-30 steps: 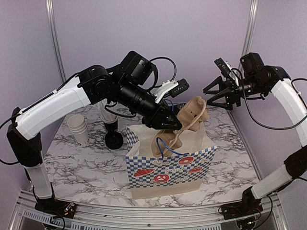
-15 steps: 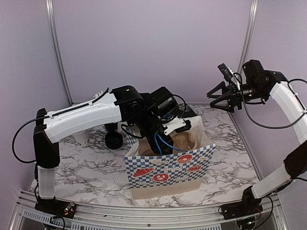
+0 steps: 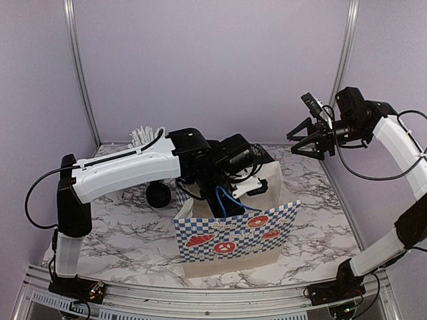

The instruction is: Pack the takeout coffee

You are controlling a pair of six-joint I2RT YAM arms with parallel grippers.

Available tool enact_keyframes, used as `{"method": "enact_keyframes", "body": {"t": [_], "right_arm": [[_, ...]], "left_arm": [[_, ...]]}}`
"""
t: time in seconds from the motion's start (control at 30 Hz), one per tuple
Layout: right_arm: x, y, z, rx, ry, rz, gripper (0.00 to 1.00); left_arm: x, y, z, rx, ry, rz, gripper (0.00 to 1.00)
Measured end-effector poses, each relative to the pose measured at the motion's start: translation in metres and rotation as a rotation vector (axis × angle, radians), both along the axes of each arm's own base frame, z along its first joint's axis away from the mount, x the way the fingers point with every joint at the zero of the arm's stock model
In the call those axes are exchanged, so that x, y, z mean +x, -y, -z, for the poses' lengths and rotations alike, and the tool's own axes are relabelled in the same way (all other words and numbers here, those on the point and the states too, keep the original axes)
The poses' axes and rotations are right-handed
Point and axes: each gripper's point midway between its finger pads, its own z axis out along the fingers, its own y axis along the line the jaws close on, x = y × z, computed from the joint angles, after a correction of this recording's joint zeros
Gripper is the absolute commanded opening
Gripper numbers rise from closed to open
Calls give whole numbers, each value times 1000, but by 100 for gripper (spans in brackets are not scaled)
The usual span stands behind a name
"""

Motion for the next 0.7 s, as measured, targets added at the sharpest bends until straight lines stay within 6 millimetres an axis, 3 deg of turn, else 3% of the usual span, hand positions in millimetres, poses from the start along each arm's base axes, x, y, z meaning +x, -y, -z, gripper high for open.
{"method": "enact_keyframes", "body": {"t": [0.17,0.27,0.33,0.43,0.5,0.6,0.7], "right_arm": [[-1,0,6,-3,-18,-1,73],[-1,0,10,-5,-30,-1,73],[-2,0,14,-6,-38,-1,73],[-3,0,17,-3,-51,-4,73],[-3,0,19,-3,-58,-5,73],[-4,0,20,2,-62,-10,73],[-5,0,22,3,-65,-12,73]], "left_arm": [[0,7,-19,-49,18,8,50],[-4,12,-43,-113,22,23,52],[-8,13,-74,-190,33,37,54],[-18,3,-135,-330,74,58,60],[-26,-15,-185,-441,125,69,65],[-30,-46,-243,-565,229,52,74],[-23,-70,-264,-591,314,4,77]]}}
